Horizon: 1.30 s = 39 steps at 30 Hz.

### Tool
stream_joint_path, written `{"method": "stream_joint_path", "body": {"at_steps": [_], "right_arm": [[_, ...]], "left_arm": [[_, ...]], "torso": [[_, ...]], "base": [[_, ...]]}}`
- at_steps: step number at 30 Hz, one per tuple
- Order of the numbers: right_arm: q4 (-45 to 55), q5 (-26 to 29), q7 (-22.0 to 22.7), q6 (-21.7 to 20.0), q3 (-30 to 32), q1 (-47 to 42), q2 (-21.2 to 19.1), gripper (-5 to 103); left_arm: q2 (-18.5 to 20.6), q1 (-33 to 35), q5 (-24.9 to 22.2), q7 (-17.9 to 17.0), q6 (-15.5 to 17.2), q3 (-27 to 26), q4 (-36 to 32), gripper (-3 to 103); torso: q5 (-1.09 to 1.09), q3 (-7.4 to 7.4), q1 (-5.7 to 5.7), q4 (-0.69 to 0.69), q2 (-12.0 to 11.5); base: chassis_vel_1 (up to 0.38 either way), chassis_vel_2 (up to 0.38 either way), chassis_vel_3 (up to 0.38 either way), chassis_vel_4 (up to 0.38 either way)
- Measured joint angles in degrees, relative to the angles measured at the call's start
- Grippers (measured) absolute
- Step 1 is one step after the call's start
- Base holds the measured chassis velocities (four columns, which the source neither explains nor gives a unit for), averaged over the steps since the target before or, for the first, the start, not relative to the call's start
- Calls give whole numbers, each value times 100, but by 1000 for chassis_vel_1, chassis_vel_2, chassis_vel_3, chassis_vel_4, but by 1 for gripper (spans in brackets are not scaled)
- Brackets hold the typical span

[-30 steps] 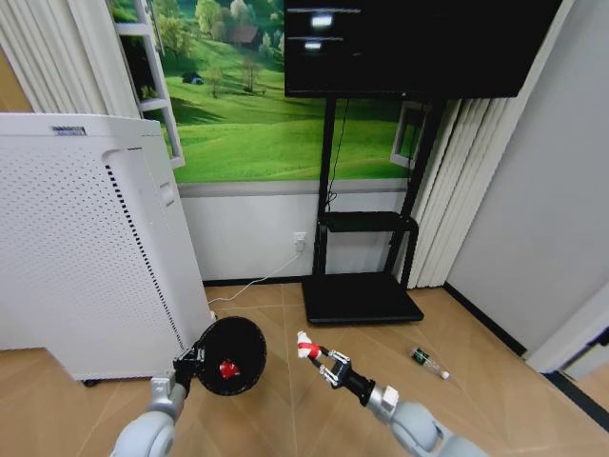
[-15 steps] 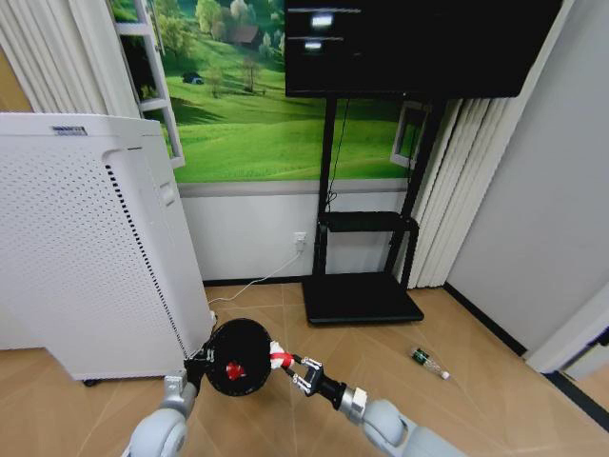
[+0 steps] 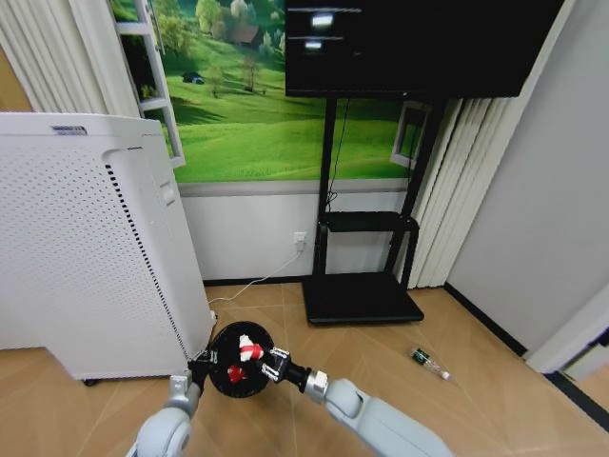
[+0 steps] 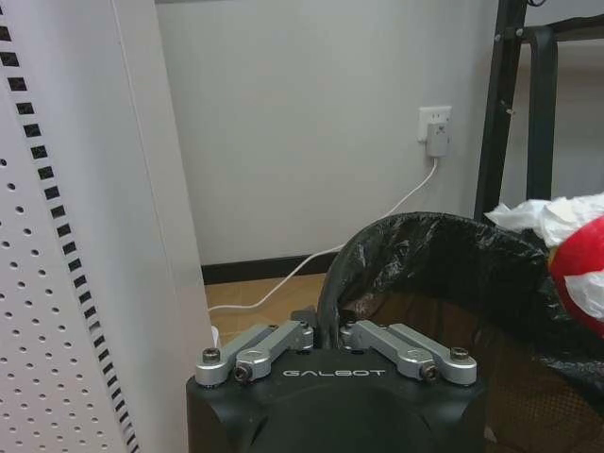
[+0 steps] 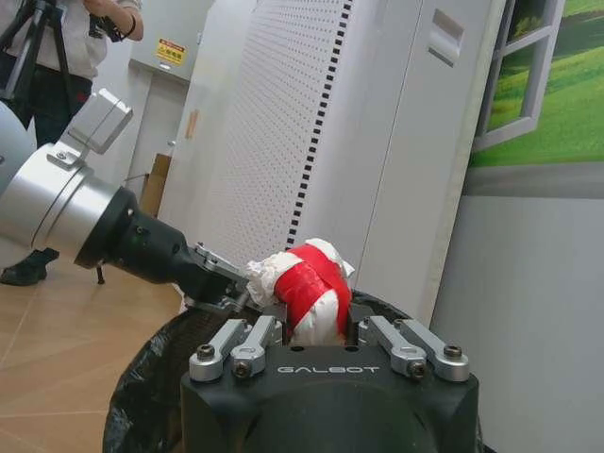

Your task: Pick up the trash bin and place the garbage on the floor into it.

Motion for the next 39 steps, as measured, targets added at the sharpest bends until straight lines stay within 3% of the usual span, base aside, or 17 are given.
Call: {"method": "stream_joint_path", "body": {"at_steps": [14,19,22,25,28,30,33,39], "right_arm": [[92,159,120,15,-387,169,131,33],[86,161,108,-11,-361,193,132,56],[86,164,100,-14,-343,193,115,61],[87,170,83,-16,-292,193,80,78],[87,175,69,-17,-281,191,73,83],[87,181,53,-21,-279,186,77,93],[87,186,48,-25,-280,185,84,99],[88,374,136,-247,-126,170,84,100]], "left_arm": [[3,-73,-34,1,0,8,31,7],[-13,-130,-34,2,4,33,70,7],[-18,-153,-34,2,8,50,84,7],[-25,-185,-33,3,12,71,113,7],[-27,-193,-33,3,13,73,124,7],[-35,-204,-33,6,15,75,139,7],[-42,-209,-32,5,16,75,150,7],[-44,-197,-35,5,16,31,145,7]], "torso": [[0,0,0,-1,0],[0,0,-1,-1,0],[0,0,-1,-1,0],[0,0,-1,-1,0],[0,0,-1,-1,0],[1,0,0,-1,0],[0,-1,-1,-1,0],[1,-1,-1,-1,0]], "base": [[0,0,0,0],[0,0,0,0],[0,0,0,0],[0,0,0,0],[0,0,0,0],[0,0,0,0],[0,0,0,0],[0,0,0,0]]}}
